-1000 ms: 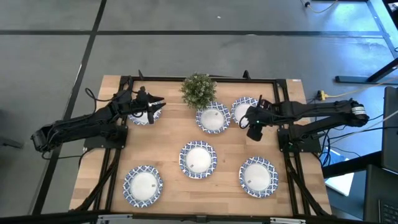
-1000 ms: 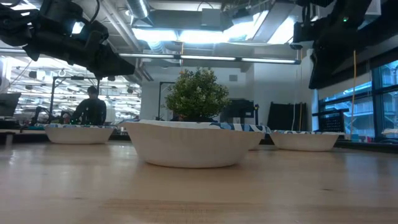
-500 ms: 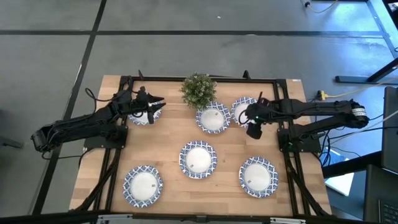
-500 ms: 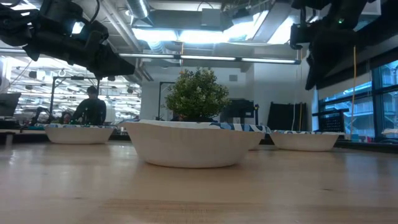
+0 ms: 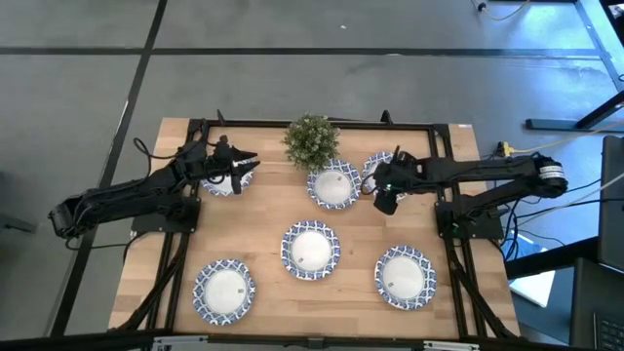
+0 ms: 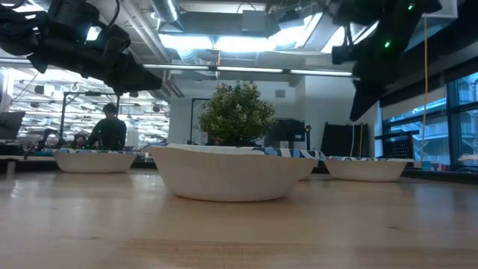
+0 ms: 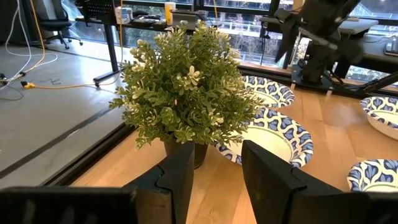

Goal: Nest bowls inside each other
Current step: Stack the blue pattern bowl on the blue pattern bowl

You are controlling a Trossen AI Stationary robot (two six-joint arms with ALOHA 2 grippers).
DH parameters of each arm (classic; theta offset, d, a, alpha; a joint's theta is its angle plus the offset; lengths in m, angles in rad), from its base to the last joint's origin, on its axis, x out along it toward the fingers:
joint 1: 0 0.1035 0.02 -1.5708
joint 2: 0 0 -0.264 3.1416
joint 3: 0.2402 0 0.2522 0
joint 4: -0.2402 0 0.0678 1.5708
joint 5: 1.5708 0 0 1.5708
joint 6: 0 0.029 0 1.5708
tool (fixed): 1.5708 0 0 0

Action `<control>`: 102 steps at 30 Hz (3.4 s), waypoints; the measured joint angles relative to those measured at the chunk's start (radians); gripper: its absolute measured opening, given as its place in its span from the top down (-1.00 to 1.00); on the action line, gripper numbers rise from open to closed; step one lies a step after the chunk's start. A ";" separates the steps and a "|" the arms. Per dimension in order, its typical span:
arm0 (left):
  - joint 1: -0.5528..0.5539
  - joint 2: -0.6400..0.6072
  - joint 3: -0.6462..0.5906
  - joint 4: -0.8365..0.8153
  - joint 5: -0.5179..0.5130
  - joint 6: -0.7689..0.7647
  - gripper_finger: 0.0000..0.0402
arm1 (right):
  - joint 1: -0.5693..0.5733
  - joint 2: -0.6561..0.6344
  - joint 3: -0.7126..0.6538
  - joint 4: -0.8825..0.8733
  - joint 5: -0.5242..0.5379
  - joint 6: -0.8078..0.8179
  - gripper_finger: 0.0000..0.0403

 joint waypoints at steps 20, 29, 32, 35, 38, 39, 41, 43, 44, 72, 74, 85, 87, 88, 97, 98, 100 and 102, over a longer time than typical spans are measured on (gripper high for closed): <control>0.000 0.000 0.000 0.000 0.000 -0.001 0.36 | 0.003 0.046 -0.165 0.195 -0.225 -0.008 -0.45; 0.000 0.000 0.000 0.000 0.000 0.000 0.36 | 0.002 -0.154 -0.255 0.225 -0.227 -0.007 -0.45; 0.000 0.000 0.000 0.000 0.000 0.000 0.36 | 0.003 -0.186 -0.262 0.226 -0.220 -0.007 -0.45; 0.000 0.000 0.000 0.000 0.000 0.000 0.36 | 0.003 -0.197 -0.262 0.251 -0.220 0.003 -0.45; 0.000 0.000 0.000 0.000 0.000 0.000 0.36 | 0.003 -0.197 -0.262 0.286 -0.228 0.068 -0.45; 0.000 0.000 0.000 0.000 0.000 0.000 0.36 | 0.003 -0.196 -0.262 0.287 -0.234 0.072 -0.45; 0.000 0.000 0.000 0.000 0.000 0.001 0.36 | 0.003 -0.196 -0.262 0.283 -0.242 0.046 -0.45; 0.000 0.000 0.000 0.000 0.000 0.000 0.36 | 0.003 -0.196 -0.262 0.268 -0.243 0.024 -0.45; 0.000 0.000 0.000 0.000 0.000 0.000 0.36 | 0.003 -0.196 -0.262 0.261 -0.243 0.023 -0.45; 0.000 0.000 0.000 0.000 0.000 0.000 0.36 | 0.000 0.003 -0.262 0.216 -0.128 0.019 -0.45; 0.000 0.000 0.000 0.000 0.000 -0.001 0.36 | 0.000 0.009 -0.262 0.216 -0.128 0.019 -0.45; 0.000 0.000 0.000 0.000 0.000 -0.001 0.36 | -0.038 0.017 -0.262 0.217 -0.131 0.048 -0.15; 0.000 0.000 0.000 0.000 0.000 -0.002 0.36 | -0.047 0.017 -0.262 0.217 -0.131 0.045 -0.02; 0.000 0.000 0.000 0.000 0.000 -0.002 0.36 | -0.049 0.017 -0.262 0.217 -0.135 0.043 0.04; 0.000 0.000 0.000 0.000 0.000 -0.002 0.36 | -0.067 0.017 -0.261 0.240 -0.170 0.019 0.58; 0.000 0.000 0.000 0.000 0.000 -0.002 0.36 | -0.067 0.017 -0.261 0.244 -0.178 0.018 0.64; 0.000 0.000 0.000 0.000 0.000 -0.002 0.36 | -0.067 0.017 -0.261 0.248 -0.181 0.008 0.74; 0.000 0.000 0.000 0.000 0.000 -0.002 0.36 | -0.067 0.017 -0.261 0.249 -0.183 -0.003 0.84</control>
